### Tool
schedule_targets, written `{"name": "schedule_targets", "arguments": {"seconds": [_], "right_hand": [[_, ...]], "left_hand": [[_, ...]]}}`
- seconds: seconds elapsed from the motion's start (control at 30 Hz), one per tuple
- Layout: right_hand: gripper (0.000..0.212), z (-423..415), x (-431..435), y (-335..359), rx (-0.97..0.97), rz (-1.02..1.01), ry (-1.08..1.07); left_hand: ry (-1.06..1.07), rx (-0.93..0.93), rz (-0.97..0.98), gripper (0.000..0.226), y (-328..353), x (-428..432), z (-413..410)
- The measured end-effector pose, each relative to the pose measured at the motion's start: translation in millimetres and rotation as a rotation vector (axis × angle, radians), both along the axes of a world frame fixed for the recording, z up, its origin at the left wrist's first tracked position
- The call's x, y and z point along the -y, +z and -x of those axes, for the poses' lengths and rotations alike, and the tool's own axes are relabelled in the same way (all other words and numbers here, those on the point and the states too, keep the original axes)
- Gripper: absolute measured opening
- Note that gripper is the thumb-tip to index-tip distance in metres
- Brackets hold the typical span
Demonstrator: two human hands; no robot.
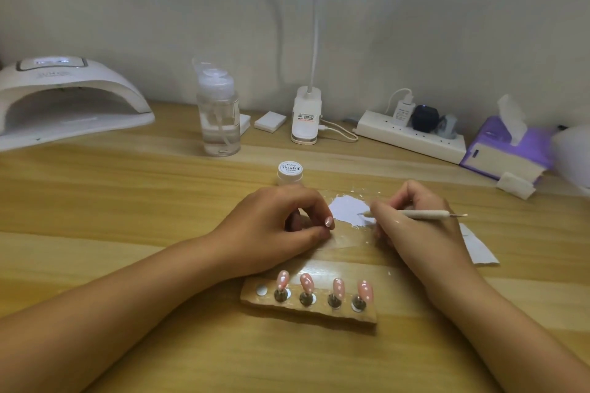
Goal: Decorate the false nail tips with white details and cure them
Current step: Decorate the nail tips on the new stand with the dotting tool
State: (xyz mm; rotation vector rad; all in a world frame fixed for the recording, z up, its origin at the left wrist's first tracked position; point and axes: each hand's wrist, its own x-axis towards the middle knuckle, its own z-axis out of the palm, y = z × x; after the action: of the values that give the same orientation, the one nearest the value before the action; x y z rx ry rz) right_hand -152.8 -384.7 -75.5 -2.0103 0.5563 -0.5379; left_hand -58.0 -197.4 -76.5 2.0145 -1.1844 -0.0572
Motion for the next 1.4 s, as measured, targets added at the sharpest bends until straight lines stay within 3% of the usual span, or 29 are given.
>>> {"name": "schedule_targets", "arguments": {"seconds": [0.37,0.53,0.83,0.97,1.17,1.4], "right_hand": [[0.025,0,2,-2,0.02,0.043,0.073],[0.024,-2,3,0,0.185,-0.039,0.05],[0.031,-1,-2,0,0.076,0.011,0.094],[0.025,-2,-2,0,0.113,0.012,0.063],[0.004,6,-6,12,0.388,-0.172,-0.018],[0.023,15,-30,20,0.342,-0.384,0.098]], "left_hand": [[0.01,0.001,-0.031,0.01,1,0,1],[0.007,-0.014,-0.019,0.008,1,0,1],[0.013,-0.021,-0.016,0.008,1,1,1],[0.016,-0.017,-0.014,0.007,0,0,0],[0.002,-0.008,0.009,0.005,-1,1,-1],[0.006,0.017,0.01,0.012,-1,0,-2]]}}
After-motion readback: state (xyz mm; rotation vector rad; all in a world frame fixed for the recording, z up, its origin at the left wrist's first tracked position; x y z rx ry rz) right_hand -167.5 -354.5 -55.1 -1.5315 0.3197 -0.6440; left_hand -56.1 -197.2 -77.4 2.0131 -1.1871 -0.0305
